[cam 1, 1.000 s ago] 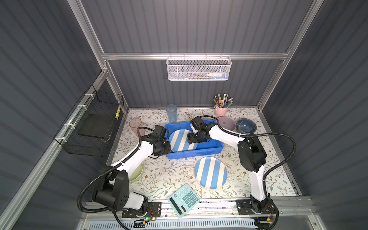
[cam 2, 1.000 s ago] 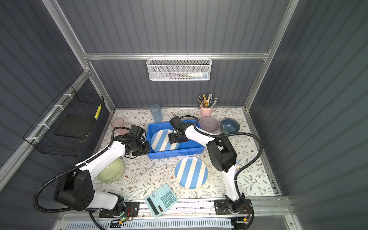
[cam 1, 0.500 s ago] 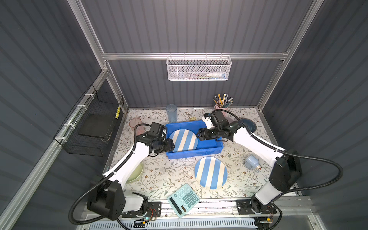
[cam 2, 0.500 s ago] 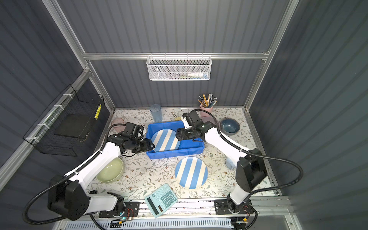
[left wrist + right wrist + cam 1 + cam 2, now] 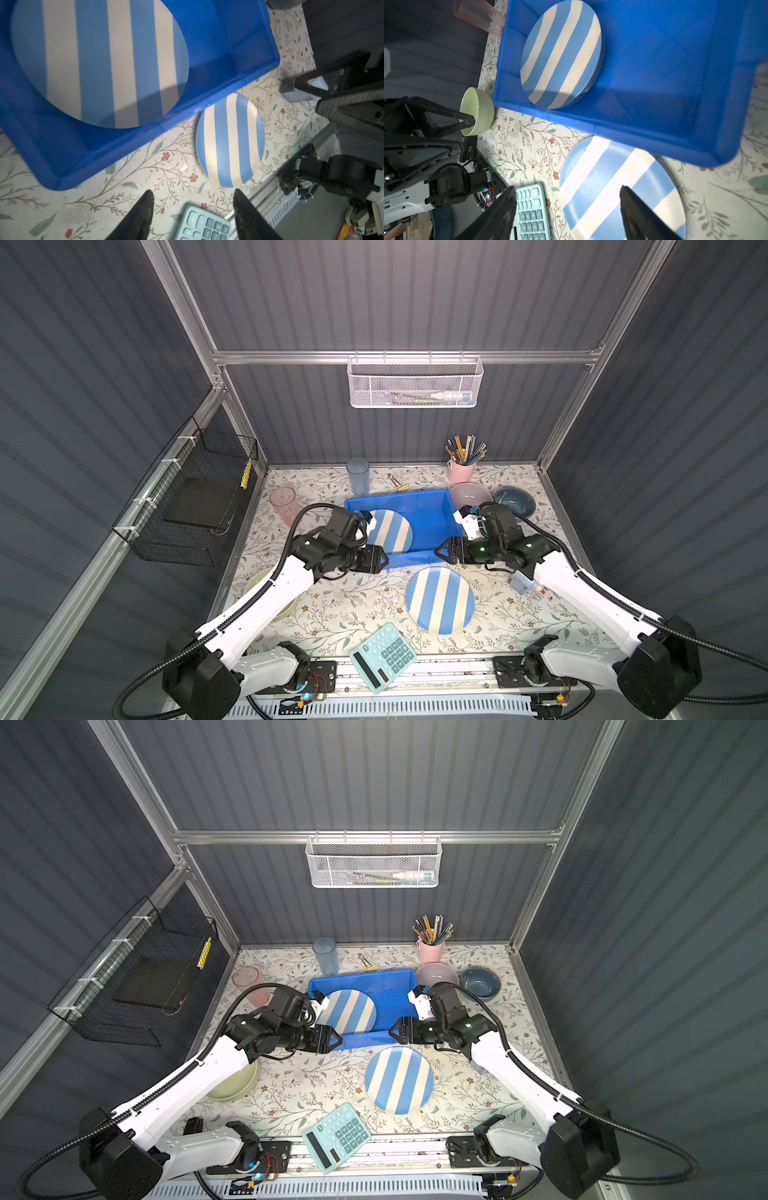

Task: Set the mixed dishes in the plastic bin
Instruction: 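Move both grippers back to the second striped plate on the table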

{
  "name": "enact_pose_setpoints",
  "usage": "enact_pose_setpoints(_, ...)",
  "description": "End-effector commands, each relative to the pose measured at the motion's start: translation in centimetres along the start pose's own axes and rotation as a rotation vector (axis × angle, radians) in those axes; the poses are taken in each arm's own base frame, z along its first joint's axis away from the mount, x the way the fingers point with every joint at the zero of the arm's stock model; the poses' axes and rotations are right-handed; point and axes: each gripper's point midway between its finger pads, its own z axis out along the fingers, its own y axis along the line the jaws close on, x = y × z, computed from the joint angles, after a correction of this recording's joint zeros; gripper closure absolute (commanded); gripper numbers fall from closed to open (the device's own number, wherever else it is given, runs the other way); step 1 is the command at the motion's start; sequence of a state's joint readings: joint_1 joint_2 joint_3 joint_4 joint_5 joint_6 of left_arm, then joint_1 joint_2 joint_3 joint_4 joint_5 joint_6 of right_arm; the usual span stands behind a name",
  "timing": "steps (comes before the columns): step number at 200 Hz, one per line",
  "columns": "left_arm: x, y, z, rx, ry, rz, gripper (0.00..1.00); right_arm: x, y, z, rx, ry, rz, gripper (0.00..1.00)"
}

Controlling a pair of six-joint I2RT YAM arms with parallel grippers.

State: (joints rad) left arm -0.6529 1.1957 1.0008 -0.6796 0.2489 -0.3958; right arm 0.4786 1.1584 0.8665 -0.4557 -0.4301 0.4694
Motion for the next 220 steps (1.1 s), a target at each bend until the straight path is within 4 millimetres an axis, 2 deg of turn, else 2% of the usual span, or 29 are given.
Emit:
enact_pose_setpoints(1,1.8,-1.7,1.0,0.046,0.033,0.026,0.41,2.2,-0.8,-0.4,-0.022,0.023,0.055,0.23)
enact_pose_setpoints(27,3.6,-3.5,3.1,0.052,0.065,0.083,0.47,4.6,-2.3,-0.4,-0.021,0.039,0.118,0.28)
enact_pose_setpoints(51,4.7,-4.8,5.4,0.072,0.074,0.106,0.51,5.8,-3.8,-0.3,-0.009,0.025,0.179,0.31)
enact_pose_setpoints(74,5.6,-5.1,7.6,0.046,0.095,0.139,0.56,7.1,-5.3,0.0,0.016,0.016,0.234,0.35)
enact_pose_setpoints(109,7.1,-5.0,10.0,-0.012,0.125,0.177,0.62,9.6,-7.5,0.5,0.063,0.034,0.293,0.42)
enact_pose_setpoints(122,7.4,-4.7,10.4,-0.028,0.123,0.179,0.64,9.7,-7.9,0.7,0.066,0.010,0.302,0.44)
enact_pose_setpoints(160,8.2,-3.6,11.7,-0.053,0.130,0.154,0.70,11.3,-9.8,1.1,0.137,0.030,0.330,0.41)
enact_pose_setpoints(181,8.7,-3.1,12.6,-0.068,0.145,0.132,0.77,11.3,-10.5,1.0,0.174,0.019,0.332,0.41)
enact_pose_setpoints(188,8.9,-2.9,12.8,-0.075,0.149,0.129,0.77,12.0,-10.9,0.9,0.195,0.037,0.343,0.41)
enact_pose_setpoints(220,9.0,-2.0,13.1,-0.114,0.140,0.121,0.77,12.5,-12.4,0.9,0.268,0.033,0.352,0.42)
